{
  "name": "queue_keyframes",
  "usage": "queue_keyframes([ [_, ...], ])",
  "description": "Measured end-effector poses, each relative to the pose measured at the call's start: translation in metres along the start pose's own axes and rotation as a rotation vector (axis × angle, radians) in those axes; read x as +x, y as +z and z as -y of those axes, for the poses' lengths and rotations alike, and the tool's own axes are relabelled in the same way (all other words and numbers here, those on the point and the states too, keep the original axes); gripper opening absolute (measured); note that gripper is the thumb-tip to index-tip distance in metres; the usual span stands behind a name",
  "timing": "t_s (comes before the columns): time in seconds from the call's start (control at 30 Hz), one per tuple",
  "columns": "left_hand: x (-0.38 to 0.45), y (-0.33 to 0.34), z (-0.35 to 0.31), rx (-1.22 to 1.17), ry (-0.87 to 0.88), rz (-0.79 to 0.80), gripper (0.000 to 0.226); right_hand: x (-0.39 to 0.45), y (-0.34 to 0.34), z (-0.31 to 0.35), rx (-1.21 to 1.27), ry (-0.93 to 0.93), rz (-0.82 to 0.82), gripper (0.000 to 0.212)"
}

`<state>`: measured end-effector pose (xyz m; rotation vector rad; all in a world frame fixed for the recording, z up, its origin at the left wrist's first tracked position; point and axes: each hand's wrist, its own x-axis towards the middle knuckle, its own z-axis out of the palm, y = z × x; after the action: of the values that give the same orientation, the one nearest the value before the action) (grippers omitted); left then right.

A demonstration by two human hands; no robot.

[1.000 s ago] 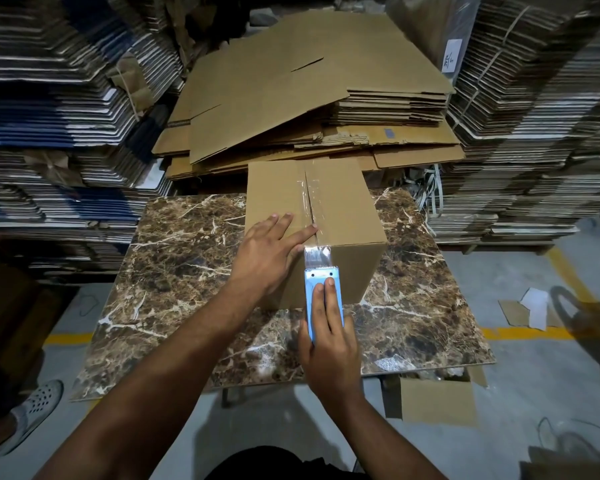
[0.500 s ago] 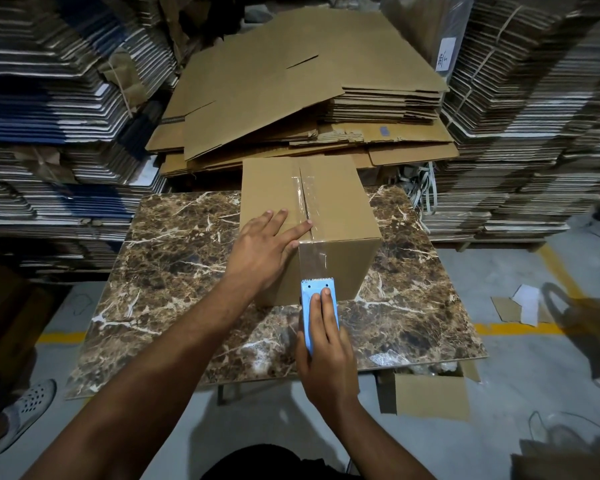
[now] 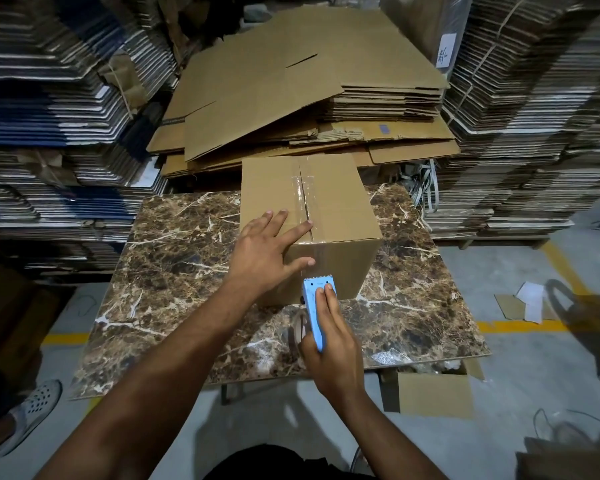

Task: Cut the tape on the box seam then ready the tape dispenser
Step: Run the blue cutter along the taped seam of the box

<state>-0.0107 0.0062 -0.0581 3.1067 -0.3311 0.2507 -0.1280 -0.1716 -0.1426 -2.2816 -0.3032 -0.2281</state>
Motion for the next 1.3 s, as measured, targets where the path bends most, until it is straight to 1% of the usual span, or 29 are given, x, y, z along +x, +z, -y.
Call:
queue_keyframes([
  [0.07,0.001,0.002,-0.001,0.017,-0.010,-0.003,0.075,0.003,-0.002,0.001,0.022,0.028,0.005,0.077],
  [0.13,0.001,0.005,-0.002,0.018,-0.022,-0.030,0.073,0.007,-0.006,0.006,0.080,0.097,0.025,0.077],
  [0.23,0.002,0.010,-0.003,0.027,-0.034,-0.089,0.069,0.016,-0.009,0.010,0.239,0.192,0.051,0.073],
  [0.43,0.010,0.011,-0.001,0.039,-0.049,-0.097,0.065,0.038,-0.018,-0.005,0.542,0.271,0.062,0.069],
  [0.53,0.009,0.015,-0.001,0.051,-0.035,-0.130,0.065,0.046,-0.029,-0.010,0.696,0.321,0.115,0.066],
  [0.6,0.009,0.016,0.000,0.051,-0.033,-0.132,0.065,0.051,-0.032,-0.012,0.751,0.341,0.151,0.067],
  [0.8,0.010,0.017,0.000,0.050,-0.029,-0.152,0.065,0.060,-0.035,-0.016,0.580,0.276,0.200,0.069],
  [0.87,0.009,0.018,0.000,0.052,-0.022,-0.159,0.065,0.060,-0.038,-0.016,0.526,0.257,0.205,0.067],
  [1.13,0.008,0.018,-0.001,0.056,-0.021,-0.170,0.064,0.064,-0.048,-0.006,0.152,0.177,0.234,0.064],
  [1.3,0.008,0.017,-0.001,0.054,-0.024,-0.167,0.064,0.070,-0.057,0.003,0.120,0.200,0.266,0.063],
])
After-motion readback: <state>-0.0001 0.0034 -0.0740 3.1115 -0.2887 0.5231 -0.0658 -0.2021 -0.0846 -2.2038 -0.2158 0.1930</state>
